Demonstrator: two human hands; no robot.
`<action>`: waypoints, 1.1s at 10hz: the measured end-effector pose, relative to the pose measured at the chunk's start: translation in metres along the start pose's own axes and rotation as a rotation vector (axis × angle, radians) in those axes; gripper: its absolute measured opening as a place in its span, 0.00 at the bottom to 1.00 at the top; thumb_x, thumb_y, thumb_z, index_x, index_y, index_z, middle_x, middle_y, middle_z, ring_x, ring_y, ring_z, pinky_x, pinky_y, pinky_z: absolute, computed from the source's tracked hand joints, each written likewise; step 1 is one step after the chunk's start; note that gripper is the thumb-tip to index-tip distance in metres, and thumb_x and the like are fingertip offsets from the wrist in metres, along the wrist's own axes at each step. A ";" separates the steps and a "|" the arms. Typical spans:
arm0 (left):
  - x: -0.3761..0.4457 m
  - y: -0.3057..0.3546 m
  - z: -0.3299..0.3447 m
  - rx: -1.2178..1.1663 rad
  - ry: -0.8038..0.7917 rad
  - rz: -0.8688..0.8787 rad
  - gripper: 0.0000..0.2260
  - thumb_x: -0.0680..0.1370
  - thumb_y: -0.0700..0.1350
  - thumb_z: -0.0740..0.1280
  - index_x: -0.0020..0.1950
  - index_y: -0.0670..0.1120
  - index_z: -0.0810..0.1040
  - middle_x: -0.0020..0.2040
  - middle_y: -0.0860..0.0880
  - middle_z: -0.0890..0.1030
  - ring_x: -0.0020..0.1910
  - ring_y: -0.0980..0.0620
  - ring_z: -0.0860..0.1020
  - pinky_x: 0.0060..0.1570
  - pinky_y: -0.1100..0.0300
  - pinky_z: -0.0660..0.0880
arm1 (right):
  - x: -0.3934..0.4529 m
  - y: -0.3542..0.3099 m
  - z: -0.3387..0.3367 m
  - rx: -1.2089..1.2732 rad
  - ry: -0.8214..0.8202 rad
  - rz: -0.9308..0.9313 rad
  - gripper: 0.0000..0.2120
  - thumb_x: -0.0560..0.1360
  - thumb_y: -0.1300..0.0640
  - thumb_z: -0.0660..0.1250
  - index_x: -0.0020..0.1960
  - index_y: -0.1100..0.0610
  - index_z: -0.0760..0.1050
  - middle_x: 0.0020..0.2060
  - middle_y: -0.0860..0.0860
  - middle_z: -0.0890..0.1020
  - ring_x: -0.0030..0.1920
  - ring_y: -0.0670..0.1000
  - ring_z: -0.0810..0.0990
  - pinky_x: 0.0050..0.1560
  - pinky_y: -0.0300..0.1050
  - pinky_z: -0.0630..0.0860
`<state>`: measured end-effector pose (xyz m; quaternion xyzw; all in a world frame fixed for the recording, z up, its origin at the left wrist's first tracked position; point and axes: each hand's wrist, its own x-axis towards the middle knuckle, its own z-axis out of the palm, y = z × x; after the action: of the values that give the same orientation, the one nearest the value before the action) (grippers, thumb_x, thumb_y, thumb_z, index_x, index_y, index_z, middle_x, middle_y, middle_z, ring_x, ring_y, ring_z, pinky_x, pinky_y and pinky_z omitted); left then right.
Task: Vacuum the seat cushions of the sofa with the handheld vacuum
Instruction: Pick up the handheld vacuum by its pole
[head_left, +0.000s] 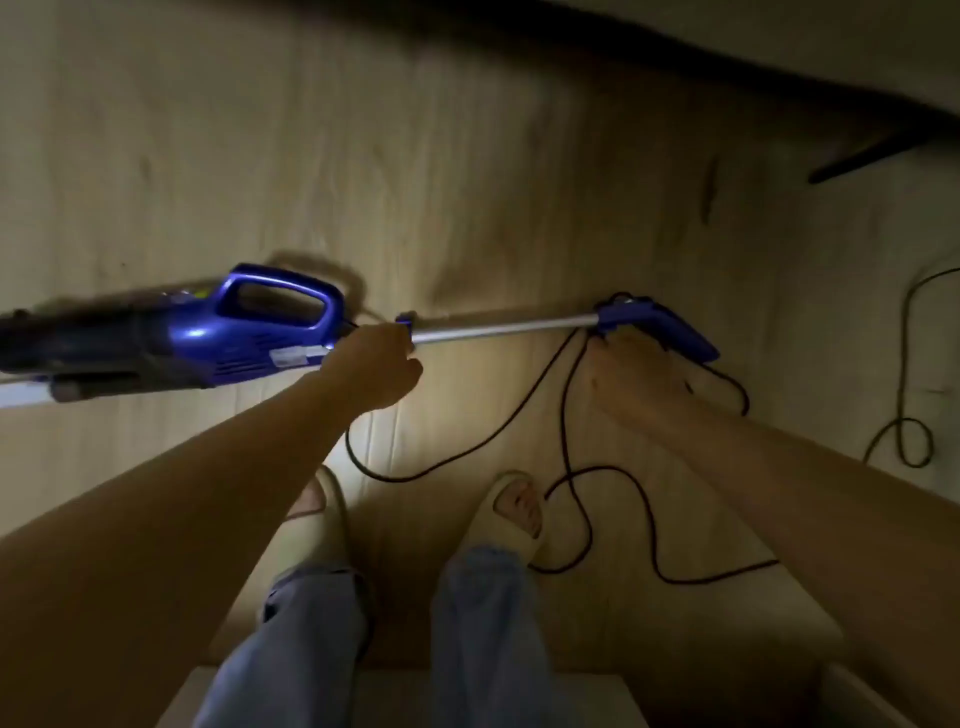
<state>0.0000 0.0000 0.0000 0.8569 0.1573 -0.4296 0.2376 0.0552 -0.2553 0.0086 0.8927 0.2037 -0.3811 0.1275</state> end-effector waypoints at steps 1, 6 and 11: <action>0.039 0.007 0.031 -0.021 0.079 -0.036 0.16 0.79 0.44 0.62 0.65 0.41 0.72 0.60 0.40 0.77 0.58 0.40 0.76 0.54 0.51 0.74 | 0.052 0.019 0.034 -0.131 0.075 0.082 0.18 0.81 0.64 0.52 0.71 0.63 0.63 0.65 0.60 0.71 0.60 0.58 0.74 0.51 0.49 0.74; 0.129 0.048 0.089 0.217 0.114 0.168 0.15 0.78 0.36 0.63 0.64 0.47 0.72 0.50 0.46 0.76 0.50 0.46 0.77 0.53 0.50 0.77 | 0.150 0.045 0.069 0.049 -0.062 0.316 0.14 0.82 0.64 0.54 0.64 0.66 0.72 0.63 0.61 0.74 0.63 0.58 0.74 0.58 0.43 0.70; 0.129 0.040 0.087 0.120 0.098 0.163 0.14 0.78 0.37 0.63 0.63 0.46 0.74 0.53 0.46 0.78 0.49 0.49 0.78 0.50 0.54 0.76 | 0.135 0.034 0.062 -0.506 -0.117 0.218 0.14 0.80 0.62 0.58 0.64 0.64 0.72 0.64 0.61 0.70 0.64 0.58 0.71 0.64 0.51 0.73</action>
<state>0.0365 -0.0718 -0.1387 0.8995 0.0723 -0.3751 0.2123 0.1166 -0.2728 -0.1302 0.8257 0.1873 -0.3533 0.3979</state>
